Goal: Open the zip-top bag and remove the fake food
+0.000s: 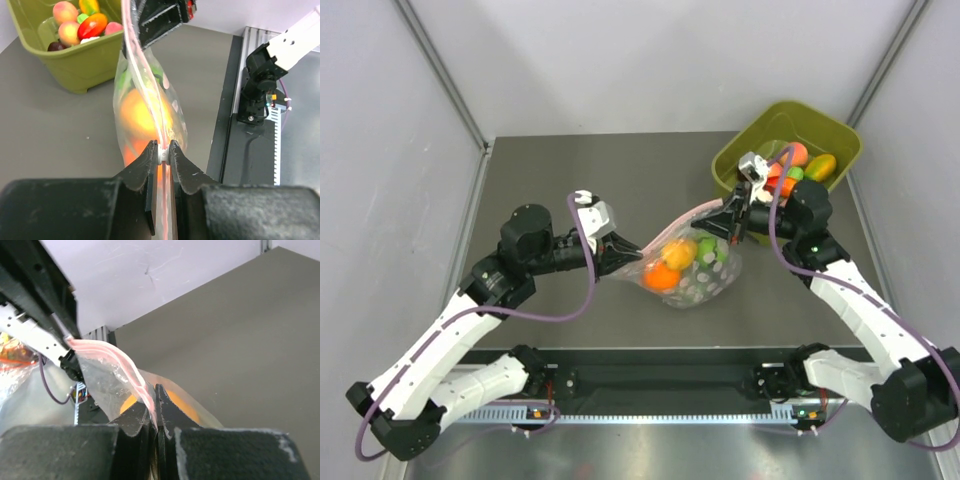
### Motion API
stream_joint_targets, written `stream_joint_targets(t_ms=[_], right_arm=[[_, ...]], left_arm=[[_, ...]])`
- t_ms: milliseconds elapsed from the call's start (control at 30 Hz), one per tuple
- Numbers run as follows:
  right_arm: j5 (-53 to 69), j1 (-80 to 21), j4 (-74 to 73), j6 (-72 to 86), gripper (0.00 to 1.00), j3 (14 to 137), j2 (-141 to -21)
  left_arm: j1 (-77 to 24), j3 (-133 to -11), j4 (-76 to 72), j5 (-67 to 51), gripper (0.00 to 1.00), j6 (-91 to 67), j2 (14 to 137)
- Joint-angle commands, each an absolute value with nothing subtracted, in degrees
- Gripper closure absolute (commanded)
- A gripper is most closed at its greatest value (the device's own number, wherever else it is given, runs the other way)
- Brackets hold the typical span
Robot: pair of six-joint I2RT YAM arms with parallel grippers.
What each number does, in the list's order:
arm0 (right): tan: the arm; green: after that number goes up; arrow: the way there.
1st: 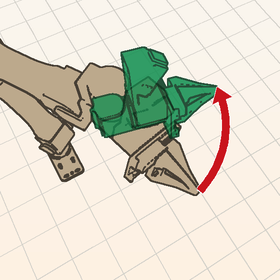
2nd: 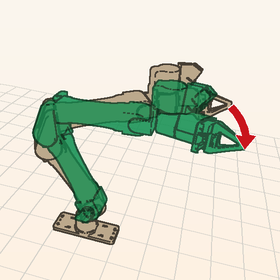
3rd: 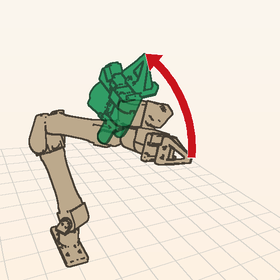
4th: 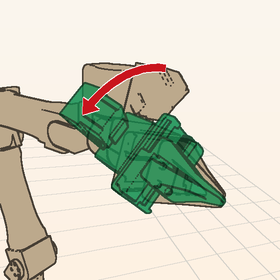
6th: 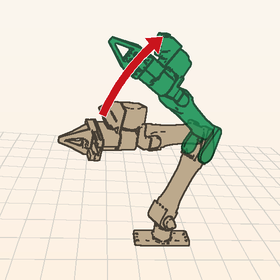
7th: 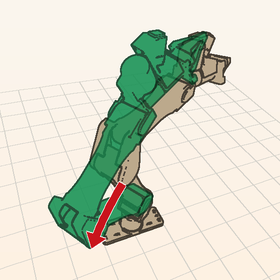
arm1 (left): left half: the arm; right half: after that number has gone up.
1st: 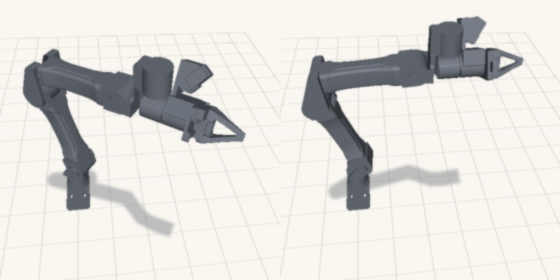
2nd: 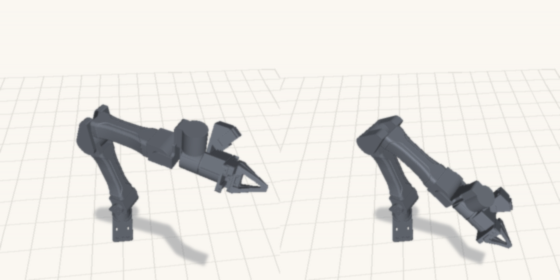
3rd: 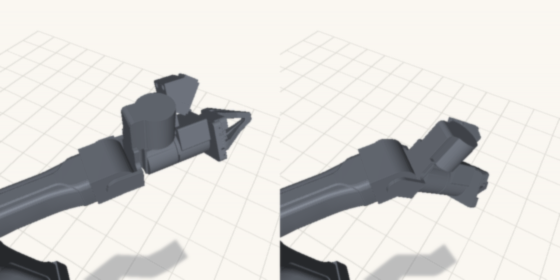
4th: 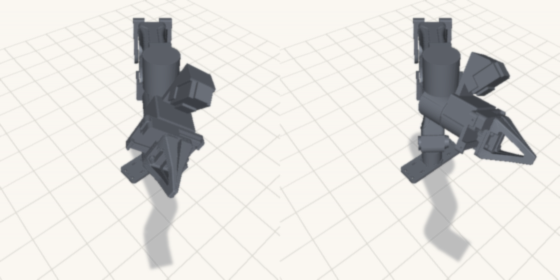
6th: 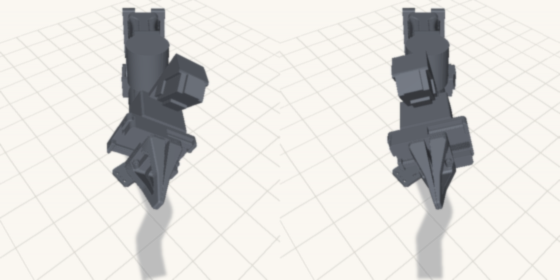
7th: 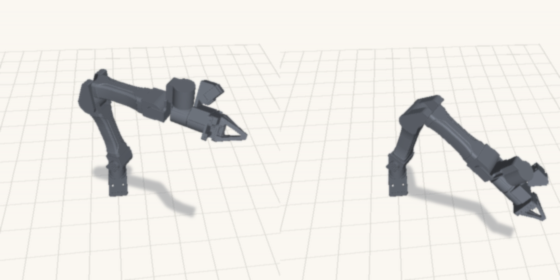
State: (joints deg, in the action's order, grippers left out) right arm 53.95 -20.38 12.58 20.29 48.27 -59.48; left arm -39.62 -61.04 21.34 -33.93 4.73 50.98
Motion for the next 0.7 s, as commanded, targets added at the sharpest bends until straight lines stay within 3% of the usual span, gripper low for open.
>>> stream_joint_targets(t_ms=[0, 667], right_arm=[[49.75, -18.20, 18.11, 21.45, 1.00, 51.85, -61.78], [45.00, -16.35, 20.83, 21.80, 1.00, 57.92, -73.56]], left_arm=[[-39.46, -60.12, 21.97, -32.70, 1.00, 5.45, 47.90], [-39.46, -58.62, 23.29, -28.57, 1.00, 6.15, 42.80]])
